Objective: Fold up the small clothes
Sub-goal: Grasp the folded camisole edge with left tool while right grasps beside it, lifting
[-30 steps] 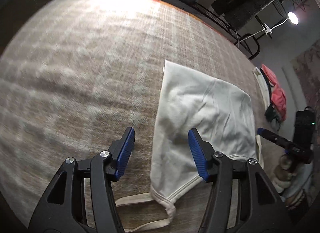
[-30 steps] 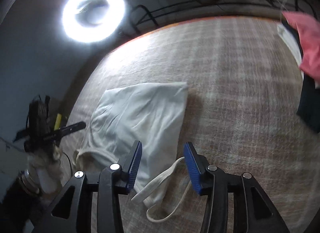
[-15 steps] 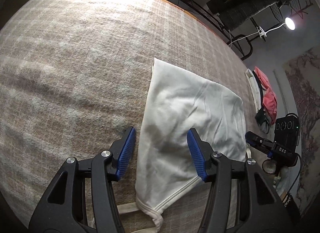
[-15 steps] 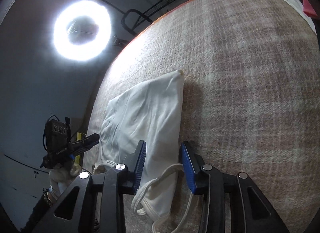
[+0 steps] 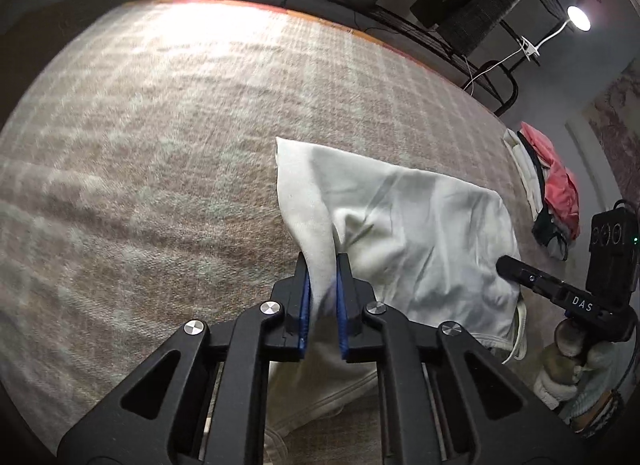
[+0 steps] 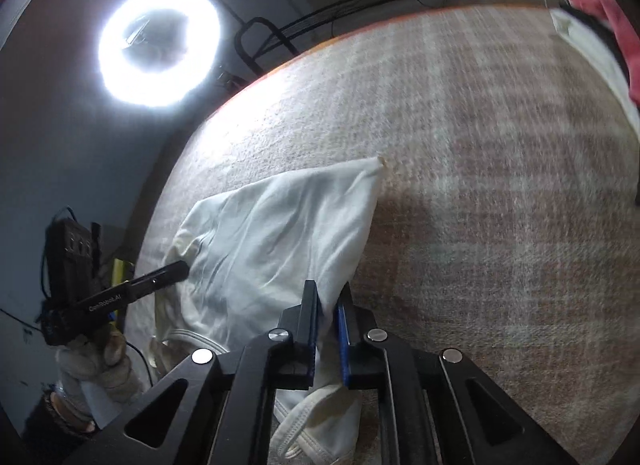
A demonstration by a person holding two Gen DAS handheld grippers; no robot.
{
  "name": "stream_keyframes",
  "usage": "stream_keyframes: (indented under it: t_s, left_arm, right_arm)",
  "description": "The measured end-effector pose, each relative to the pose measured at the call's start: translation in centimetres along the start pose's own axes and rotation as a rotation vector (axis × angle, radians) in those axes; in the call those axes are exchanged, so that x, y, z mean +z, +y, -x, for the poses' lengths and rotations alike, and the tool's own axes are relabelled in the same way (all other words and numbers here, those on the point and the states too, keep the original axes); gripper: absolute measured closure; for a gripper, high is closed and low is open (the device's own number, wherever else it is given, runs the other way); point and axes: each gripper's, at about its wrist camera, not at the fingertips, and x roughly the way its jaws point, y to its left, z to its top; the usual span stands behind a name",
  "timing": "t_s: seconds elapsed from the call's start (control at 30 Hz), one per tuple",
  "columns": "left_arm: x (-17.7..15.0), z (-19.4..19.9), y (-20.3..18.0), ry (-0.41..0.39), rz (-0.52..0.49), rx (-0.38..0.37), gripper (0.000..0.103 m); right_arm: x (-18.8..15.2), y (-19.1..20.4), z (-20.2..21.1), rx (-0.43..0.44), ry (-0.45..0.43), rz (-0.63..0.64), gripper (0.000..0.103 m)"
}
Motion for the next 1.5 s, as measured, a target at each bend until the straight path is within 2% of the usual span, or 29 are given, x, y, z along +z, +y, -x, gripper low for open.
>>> stream_keyframes:
  t_s: [0.4,0.57,0.73,1.0,1.23,1.5]
  left_arm:
    - [0.6,3.5,-4.1,-0.098,-0.073,-0.013,0.095]
    - [0.8,3.7,-7.0,-0.115,-0.113,-0.03,0.095]
    - [1.0,3.2,-11.3,-0.132,-0.18,-0.057,0.095]
    - [2.6,1.6,-20.4,-0.149,-0.257,-0.143,0.095]
    - [5.0,-0.3,-29.2,-0.18,-0.332,-0.19,0.095]
    - [7.5,-4.3,-38.0,-0.201,-0.401,-0.207,0.095]
  right_arm:
    - [0.6,2.9,3.6,-0.069,-0.069,0.127,0.098]
    - [0.4,3.2,6.6,-0.092,-0.121,0.154,0.098]
    - [0.2,1.9,9.9,-0.123,-0.169,0.15,0.098]
    - [0.6,-3.8,16.5,-0.179,-0.26,0.083,0.098]
    - [3.0,-8.6,23.6,-0.259,-0.357,0.084,0.098]
    - [6.4,-14.6,27.4,-0.355,-0.405,0.054,0.098]
